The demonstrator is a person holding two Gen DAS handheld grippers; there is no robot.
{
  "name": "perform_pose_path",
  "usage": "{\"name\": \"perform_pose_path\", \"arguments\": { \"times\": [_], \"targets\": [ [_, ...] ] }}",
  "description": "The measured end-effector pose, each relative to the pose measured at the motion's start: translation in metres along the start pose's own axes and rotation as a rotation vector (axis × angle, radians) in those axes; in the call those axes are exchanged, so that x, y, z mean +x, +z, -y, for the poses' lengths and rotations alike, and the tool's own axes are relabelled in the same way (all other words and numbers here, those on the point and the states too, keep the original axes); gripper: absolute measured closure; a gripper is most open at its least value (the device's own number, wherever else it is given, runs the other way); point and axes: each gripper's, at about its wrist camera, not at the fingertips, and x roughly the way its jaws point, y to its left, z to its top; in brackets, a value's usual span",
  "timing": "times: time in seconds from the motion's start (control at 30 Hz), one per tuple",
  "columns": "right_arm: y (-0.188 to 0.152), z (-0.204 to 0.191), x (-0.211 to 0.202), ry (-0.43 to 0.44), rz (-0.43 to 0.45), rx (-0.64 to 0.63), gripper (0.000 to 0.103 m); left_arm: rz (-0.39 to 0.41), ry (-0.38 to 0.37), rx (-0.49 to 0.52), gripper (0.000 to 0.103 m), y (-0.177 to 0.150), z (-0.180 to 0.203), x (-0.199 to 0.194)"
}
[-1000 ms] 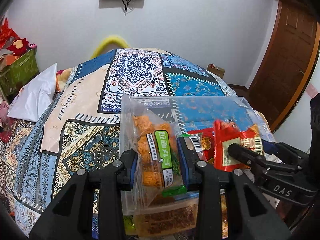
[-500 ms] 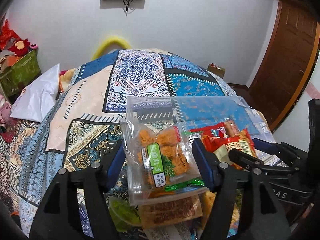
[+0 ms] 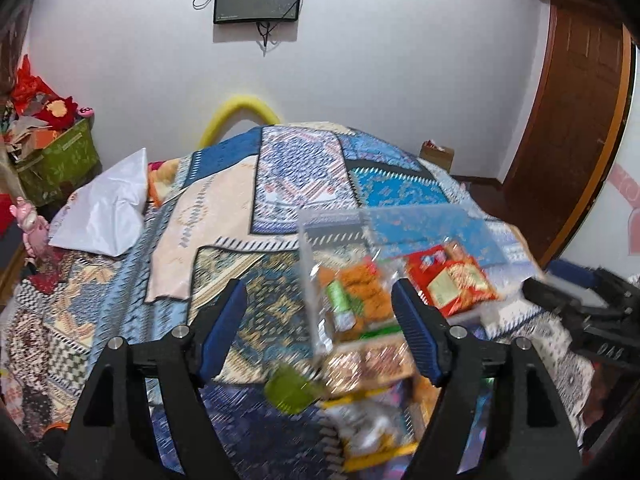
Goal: Organize snacks
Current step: 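Grasp the green jelly cup with the left gripper while the right grasps the green pea snack bag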
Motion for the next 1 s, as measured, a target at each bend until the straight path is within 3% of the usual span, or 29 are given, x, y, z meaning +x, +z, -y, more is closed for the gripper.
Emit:
{"name": "perform_pose_path", "arguments": {
  "times": [0.27, 0.53, 1.0],
  "targets": [
    [-0.026, 0.003, -0.004, -0.033, -0.041, -0.012, 0.024, -0.094, 0.049, 0.008, 0.026, -0.042, -0.026, 0.004],
    [-0.064, 0.011, 0.027, -0.04, -0.178, 0.007, 0.024, -0.198, 0.045, -0.027, 0.026, -0.081, -0.039, 0.03],
    [-0.075, 0.012, 0.072, -0.004, -0.275, 0.057, 0.023, -0.219, 0.01, -0.084, 0.026, -0.076, -0.038, 0.071]
  ]
}}
